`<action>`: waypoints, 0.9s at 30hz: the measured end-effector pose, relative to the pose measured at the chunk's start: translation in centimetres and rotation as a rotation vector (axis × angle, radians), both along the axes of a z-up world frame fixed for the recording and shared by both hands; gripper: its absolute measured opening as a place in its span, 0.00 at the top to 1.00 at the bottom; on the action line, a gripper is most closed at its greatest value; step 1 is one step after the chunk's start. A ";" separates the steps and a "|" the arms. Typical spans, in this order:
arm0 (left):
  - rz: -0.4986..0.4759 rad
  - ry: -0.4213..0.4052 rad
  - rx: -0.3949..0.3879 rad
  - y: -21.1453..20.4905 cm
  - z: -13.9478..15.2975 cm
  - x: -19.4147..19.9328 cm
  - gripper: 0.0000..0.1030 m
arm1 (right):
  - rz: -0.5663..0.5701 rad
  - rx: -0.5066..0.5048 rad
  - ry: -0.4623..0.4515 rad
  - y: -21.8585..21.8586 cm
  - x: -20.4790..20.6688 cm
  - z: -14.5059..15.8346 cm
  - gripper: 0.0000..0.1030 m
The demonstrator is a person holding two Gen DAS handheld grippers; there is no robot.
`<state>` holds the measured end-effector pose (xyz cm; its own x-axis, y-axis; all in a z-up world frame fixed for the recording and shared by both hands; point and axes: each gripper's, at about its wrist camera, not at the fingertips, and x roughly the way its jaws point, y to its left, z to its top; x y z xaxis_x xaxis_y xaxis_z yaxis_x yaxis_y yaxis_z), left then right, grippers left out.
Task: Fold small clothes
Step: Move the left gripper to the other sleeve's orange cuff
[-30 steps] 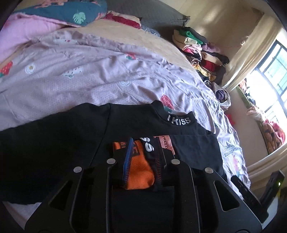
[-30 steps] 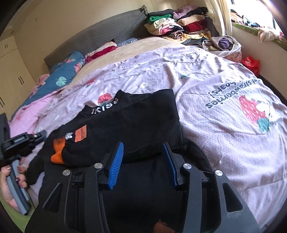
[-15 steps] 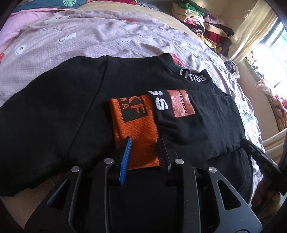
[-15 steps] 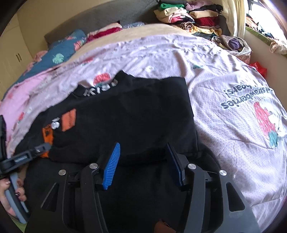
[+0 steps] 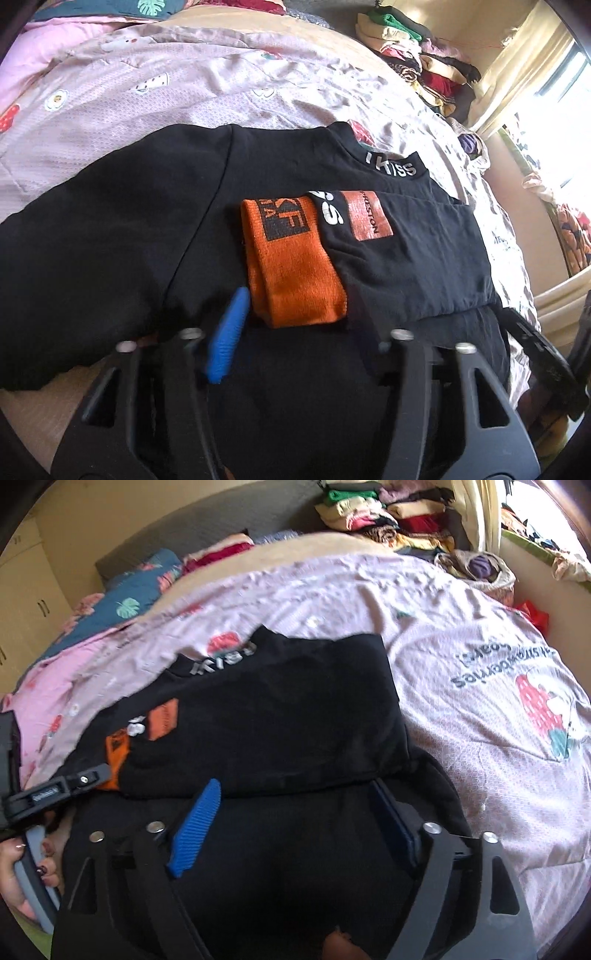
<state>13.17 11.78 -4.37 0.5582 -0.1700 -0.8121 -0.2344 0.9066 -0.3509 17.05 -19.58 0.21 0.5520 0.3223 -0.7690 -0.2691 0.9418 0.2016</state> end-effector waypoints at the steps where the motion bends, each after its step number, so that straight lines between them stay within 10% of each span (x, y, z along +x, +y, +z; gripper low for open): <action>1: -0.001 -0.001 0.002 -0.1 0.1 0.0 0.39 | 0.005 0.009 -0.009 0.1 -0.3 0.5 0.15; 12: -0.019 -0.031 0.025 -1.1 2.0 -0.8 0.12 | 0.008 0.046 -0.049 0.3 -2.6 2.8 0.04; 27: 0.034 -0.043 0.023 0.4 3.0 -3.3 0.09 | 0.075 0.045 -0.103 2.8 -4.8 5.3 0.04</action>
<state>9.84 12.17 -1.34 0.5981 -0.1325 -0.7904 -0.2498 0.9063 -0.3409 12.21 -16.76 5.53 0.6007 0.3983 -0.6932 -0.3597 0.9090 0.2106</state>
